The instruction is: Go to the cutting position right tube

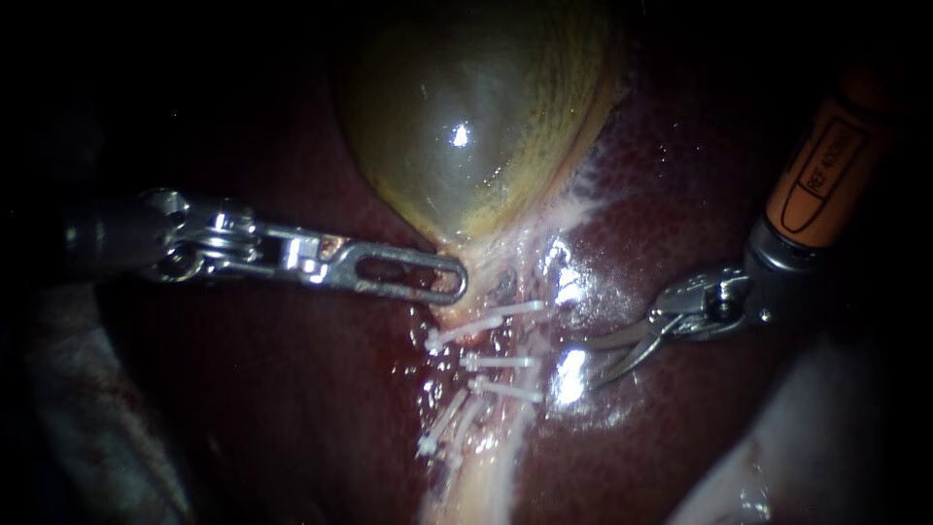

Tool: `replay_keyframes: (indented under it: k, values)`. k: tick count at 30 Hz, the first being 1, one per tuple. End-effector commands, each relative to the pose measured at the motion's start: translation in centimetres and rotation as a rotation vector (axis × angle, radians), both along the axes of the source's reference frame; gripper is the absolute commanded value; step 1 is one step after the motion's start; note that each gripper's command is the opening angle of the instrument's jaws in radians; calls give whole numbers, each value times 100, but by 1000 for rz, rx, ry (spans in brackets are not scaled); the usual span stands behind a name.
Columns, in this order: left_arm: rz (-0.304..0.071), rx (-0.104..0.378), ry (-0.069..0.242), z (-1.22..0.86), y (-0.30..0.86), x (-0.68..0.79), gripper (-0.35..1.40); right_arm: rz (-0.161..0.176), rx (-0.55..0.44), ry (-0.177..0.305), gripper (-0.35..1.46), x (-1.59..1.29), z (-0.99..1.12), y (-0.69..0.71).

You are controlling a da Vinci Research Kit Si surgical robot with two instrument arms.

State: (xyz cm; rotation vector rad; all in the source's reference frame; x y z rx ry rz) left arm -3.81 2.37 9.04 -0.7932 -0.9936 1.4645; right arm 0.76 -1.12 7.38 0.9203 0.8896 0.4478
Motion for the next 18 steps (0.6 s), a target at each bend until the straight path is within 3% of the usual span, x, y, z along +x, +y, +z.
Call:
replay_keyframes:
  k: [1,10,18]
  values:
    - [0,0,0,0,0,0,-35,0,0,0,110,0,0,0]
    - [1,2,-2,-8,-1,2,-35,0,-1,0,110,1,0,-1]
    - [8,12,-10,-31,1,20,-35,15,28,-19,111,8,3,-2]
